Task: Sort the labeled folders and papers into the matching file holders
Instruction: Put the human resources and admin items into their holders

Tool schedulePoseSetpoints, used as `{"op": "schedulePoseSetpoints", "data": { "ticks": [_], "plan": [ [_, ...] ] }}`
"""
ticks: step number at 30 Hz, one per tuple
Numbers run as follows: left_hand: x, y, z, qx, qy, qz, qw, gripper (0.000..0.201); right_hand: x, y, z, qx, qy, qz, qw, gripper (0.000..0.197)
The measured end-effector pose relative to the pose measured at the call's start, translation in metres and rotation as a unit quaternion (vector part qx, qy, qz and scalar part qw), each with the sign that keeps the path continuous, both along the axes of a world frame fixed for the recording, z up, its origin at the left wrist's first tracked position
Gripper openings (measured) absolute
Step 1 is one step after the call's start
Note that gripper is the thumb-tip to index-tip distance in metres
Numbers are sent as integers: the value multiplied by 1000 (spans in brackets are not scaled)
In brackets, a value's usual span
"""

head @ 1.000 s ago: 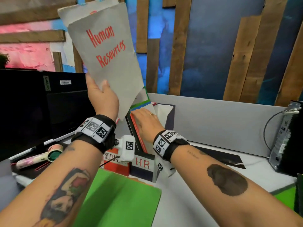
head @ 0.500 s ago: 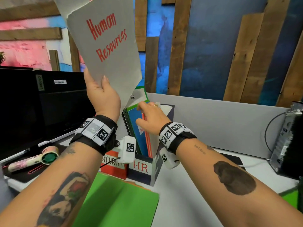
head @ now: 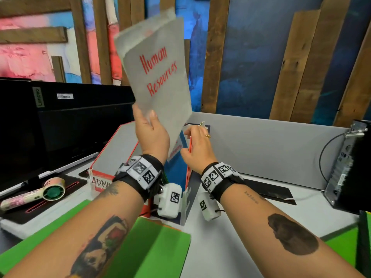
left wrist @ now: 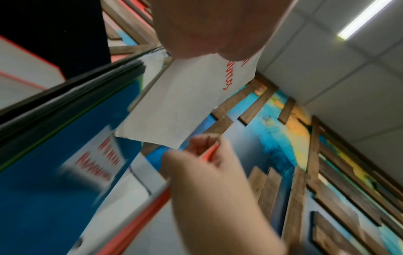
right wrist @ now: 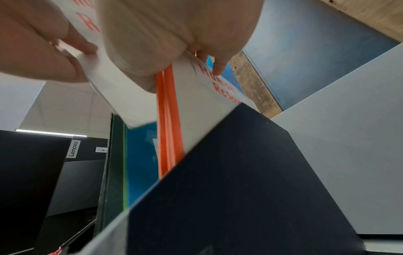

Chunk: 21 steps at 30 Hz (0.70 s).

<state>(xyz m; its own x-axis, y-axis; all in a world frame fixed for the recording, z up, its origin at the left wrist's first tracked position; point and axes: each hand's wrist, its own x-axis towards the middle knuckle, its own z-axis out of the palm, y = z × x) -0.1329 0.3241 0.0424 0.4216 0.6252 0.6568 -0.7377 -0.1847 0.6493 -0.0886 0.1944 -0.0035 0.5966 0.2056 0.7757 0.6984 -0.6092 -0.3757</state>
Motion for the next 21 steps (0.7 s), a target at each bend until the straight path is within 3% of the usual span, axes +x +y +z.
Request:
{"op": "schedulePoseSetpoints", "data": {
  "ticks": [6,10,13,15,16,19,21],
  "plan": [
    [8,-29,-77,83,184,-75,977,28,0,1,0,1,-4,4,1000,36],
    [4,-32,-109,241,386,-68,888,28,1,-1,1,-6,-2,1,1000,30],
    [3,-32,-100,322,463,-38,825,39,1,-3,1,-7,13,1,1000,33],
    [2,-27,-87,327,510,-23,795,40,1,-2,1,-4,17,1,1000,34],
    [1,-23,-80,316,504,-20,803,37,2,-1,0,-1,18,3,1000,34],
    [0,-7,-58,280,410,1,868,28,2,1,0,4,18,8,1000,34],
    [4,3,-45,287,375,34,881,23,0,2,1,-3,34,12,999,36]
  ]
}}
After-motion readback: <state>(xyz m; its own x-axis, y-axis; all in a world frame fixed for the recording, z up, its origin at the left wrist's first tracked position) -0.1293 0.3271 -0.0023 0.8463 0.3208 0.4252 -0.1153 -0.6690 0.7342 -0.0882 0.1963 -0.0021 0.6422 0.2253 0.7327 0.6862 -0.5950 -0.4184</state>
